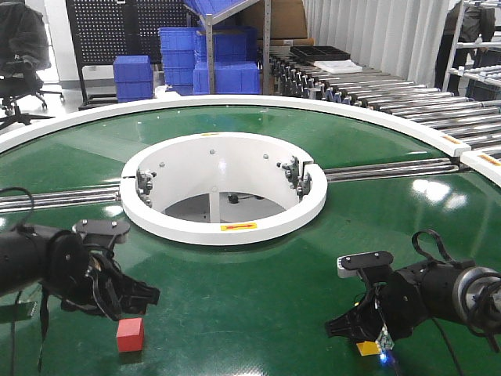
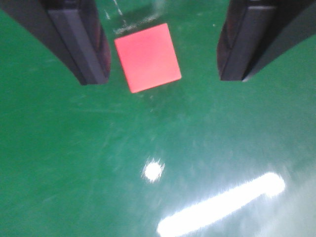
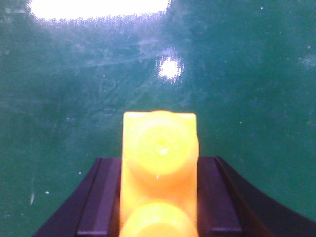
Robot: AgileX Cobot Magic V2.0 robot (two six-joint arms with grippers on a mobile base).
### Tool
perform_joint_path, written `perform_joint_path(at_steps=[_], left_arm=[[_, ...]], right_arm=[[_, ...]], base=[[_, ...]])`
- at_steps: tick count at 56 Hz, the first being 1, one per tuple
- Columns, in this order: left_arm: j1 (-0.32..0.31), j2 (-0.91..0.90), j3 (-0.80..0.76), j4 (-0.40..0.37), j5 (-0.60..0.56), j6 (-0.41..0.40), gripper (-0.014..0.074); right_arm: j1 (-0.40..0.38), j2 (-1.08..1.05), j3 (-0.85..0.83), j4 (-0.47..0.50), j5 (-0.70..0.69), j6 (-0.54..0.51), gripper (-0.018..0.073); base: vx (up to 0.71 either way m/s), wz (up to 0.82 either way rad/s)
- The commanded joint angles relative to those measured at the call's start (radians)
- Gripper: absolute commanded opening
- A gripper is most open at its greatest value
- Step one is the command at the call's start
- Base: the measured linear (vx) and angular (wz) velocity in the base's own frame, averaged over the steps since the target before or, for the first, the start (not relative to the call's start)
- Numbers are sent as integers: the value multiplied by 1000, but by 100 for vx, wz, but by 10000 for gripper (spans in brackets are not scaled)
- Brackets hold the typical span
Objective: Pick red and yellow blocks into blue bin
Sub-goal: 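Lower the left gripper onto the red cube and close on it, then lift the red cube and yellow brick off the belt with both grippers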
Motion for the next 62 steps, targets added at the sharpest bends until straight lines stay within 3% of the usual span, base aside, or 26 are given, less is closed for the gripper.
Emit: perform_joint_path(at_steps=[1, 13, 48, 55, 62], left_arm=[[-8, -29, -36, 0, -43, -22, 575], [-8, -21, -36, -66, -76, -22, 575], [-8, 74, -36, -66, -95, -50, 568], [-8, 74, -36, -66, -91, -50, 479], [-8, 70, -36, -66, -70, -49, 257]], right_arm=[[-5, -55, -30, -6, -26, -9, -10], [-5, -55, -30, -6, -26, -9, -10], [-5, -55, -30, -6, 3, -9, -10], [-5, -55, -30, -6, 6, -9, -10], [-5, -55, -30, -6, 13, -9, -10]], base=[[0, 0], [0, 0], [0, 0], [0, 0], [0, 0]])
